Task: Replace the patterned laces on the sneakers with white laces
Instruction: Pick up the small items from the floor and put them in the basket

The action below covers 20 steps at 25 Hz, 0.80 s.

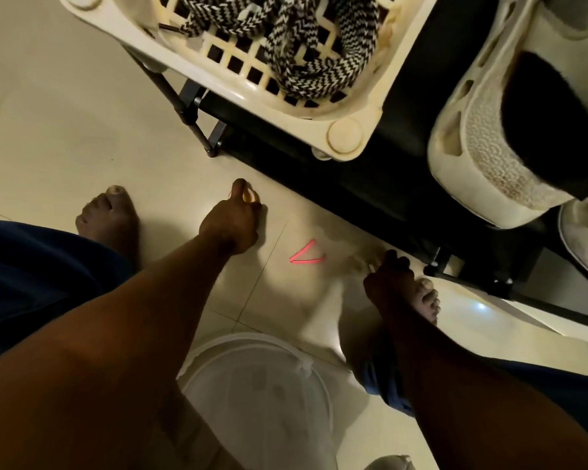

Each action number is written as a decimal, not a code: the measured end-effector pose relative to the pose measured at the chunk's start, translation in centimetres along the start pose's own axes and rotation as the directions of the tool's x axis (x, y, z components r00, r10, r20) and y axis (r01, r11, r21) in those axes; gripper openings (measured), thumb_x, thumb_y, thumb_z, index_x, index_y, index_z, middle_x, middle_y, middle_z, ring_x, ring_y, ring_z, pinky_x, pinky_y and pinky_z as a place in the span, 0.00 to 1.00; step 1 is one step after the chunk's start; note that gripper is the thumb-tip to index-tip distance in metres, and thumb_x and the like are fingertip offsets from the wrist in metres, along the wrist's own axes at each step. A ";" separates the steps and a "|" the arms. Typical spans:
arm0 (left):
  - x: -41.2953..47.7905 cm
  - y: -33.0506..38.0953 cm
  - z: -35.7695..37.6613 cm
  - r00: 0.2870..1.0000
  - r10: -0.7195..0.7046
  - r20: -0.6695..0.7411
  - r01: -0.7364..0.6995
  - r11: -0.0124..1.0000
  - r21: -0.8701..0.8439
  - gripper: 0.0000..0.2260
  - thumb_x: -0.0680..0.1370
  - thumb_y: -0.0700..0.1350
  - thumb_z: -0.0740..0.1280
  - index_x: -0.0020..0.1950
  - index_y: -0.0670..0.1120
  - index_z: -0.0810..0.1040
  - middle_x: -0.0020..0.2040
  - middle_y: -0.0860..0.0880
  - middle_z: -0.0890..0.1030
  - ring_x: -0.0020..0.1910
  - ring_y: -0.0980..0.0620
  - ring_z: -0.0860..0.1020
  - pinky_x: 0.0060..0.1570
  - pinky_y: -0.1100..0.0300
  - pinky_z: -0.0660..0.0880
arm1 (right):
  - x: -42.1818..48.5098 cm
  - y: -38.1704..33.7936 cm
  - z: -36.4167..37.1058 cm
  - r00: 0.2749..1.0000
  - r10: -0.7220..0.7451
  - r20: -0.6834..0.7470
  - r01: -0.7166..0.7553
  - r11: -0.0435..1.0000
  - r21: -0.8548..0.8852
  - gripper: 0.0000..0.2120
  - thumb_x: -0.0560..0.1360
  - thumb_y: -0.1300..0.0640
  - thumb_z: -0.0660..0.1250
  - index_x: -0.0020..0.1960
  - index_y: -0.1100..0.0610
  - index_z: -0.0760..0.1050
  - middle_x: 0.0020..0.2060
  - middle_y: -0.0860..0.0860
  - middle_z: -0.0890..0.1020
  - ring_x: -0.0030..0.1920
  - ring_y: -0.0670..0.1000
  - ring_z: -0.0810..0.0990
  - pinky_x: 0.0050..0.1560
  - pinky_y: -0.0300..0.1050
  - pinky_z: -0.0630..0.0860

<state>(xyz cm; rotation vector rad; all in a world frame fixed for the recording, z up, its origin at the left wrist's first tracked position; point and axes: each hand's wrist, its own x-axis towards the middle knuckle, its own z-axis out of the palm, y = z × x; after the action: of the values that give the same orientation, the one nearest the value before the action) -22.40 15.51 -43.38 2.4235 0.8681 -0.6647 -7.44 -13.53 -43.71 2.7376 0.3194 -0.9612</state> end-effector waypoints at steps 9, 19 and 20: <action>-0.1 1.1 1.5 0.995 0.098 0.022 -0.099 0.993 0.058 0.14 0.80 0.48 0.66 0.65 0.47 0.76 0.78 0.44 0.50 0.34 0.42 0.74 0.39 0.52 0.77 | -2.7 -5.2 2.7 0.993 -0.047 0.109 0.022 0.976 0.215 0.22 0.79 0.57 0.65 0.72 0.56 0.71 0.59 0.60 0.80 0.59 0.63 0.80 0.54 0.48 0.76; -0.3 1.9 0.7 0.994 0.100 0.038 -0.103 0.991 0.083 0.19 0.80 0.46 0.68 0.71 0.43 0.75 0.80 0.41 0.54 0.39 0.47 0.74 0.40 0.55 0.75 | -2.9 -12.7 1.2 0.998 -0.018 -0.067 0.045 0.906 0.421 0.21 0.81 0.44 0.67 0.66 0.58 0.78 0.61 0.58 0.78 0.54 0.56 0.80 0.49 0.42 0.73; -0.2 1.9 0.6 0.994 0.105 0.026 -0.107 0.991 0.079 0.18 0.81 0.46 0.67 0.71 0.43 0.76 0.79 0.41 0.55 0.38 0.48 0.73 0.40 0.56 0.73 | -2.6 -13.0 1.2 0.995 -0.081 -0.058 0.096 0.928 0.360 0.26 0.80 0.40 0.68 0.69 0.58 0.75 0.63 0.59 0.76 0.56 0.57 0.80 0.49 0.44 0.76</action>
<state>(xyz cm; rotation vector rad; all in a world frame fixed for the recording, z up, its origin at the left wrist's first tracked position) -21.46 13.77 -43.21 2.5089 0.7109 -0.6965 -13.67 -1.82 -44.76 3.1047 0.3010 -1.0819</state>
